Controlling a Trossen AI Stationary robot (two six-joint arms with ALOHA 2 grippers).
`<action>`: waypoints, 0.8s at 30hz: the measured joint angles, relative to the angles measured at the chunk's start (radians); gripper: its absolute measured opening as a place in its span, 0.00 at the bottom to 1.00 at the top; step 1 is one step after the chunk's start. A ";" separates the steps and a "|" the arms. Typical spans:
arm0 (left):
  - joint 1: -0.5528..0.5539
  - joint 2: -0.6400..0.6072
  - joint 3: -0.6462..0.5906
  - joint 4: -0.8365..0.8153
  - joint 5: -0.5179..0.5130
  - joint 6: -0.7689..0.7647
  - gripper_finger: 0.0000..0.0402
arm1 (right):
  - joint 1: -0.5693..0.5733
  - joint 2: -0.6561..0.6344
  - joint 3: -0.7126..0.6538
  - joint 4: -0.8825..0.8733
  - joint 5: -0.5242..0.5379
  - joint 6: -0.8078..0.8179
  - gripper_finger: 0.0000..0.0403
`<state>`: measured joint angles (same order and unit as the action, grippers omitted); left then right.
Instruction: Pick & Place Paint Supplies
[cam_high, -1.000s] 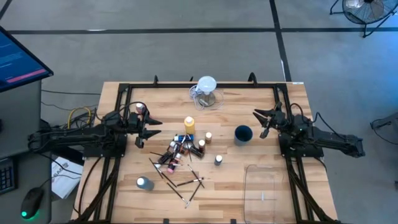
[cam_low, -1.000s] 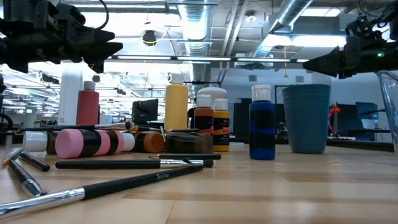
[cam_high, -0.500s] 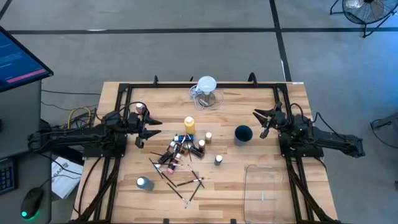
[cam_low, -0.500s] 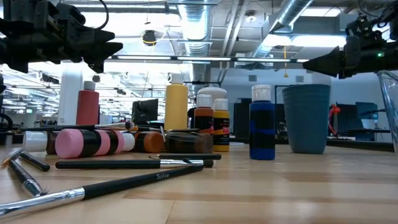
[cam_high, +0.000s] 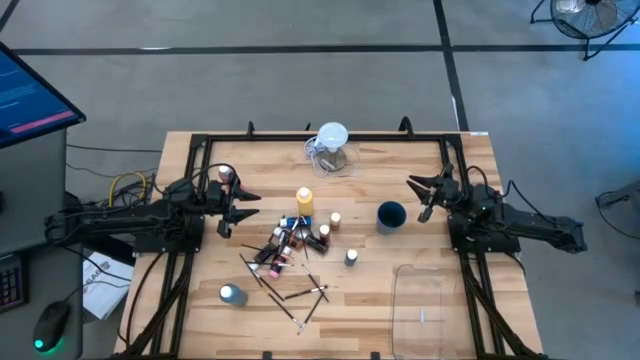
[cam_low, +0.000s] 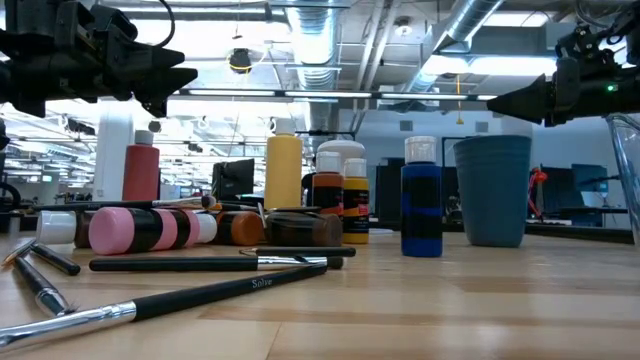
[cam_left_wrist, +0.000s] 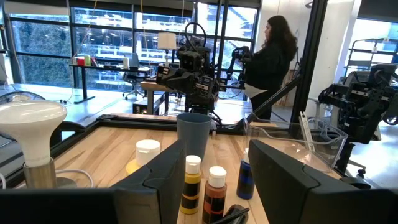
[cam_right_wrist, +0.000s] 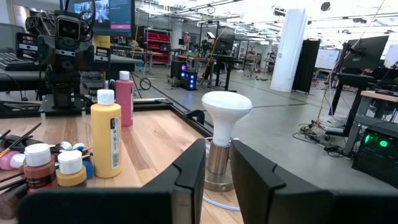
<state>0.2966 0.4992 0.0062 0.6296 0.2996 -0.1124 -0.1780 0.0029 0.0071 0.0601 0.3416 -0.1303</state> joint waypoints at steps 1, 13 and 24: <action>0.000 0.000 0.000 0.000 0.000 0.000 0.41 | 0.000 0.000 0.000 0.000 0.000 0.000 0.17; 0.000 -0.001 0.000 0.042 -0.001 -0.033 0.41 | 0.000 0.000 0.000 0.000 0.000 0.000 0.17; 0.000 -0.001 0.000 0.053 0.000 -0.087 0.41 | 0.000 0.000 0.000 0.000 0.000 0.000 0.17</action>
<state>0.2966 0.4980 0.0060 0.6823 0.2993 -0.1989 -0.1780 0.0025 0.0071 0.0597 0.3415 -0.1303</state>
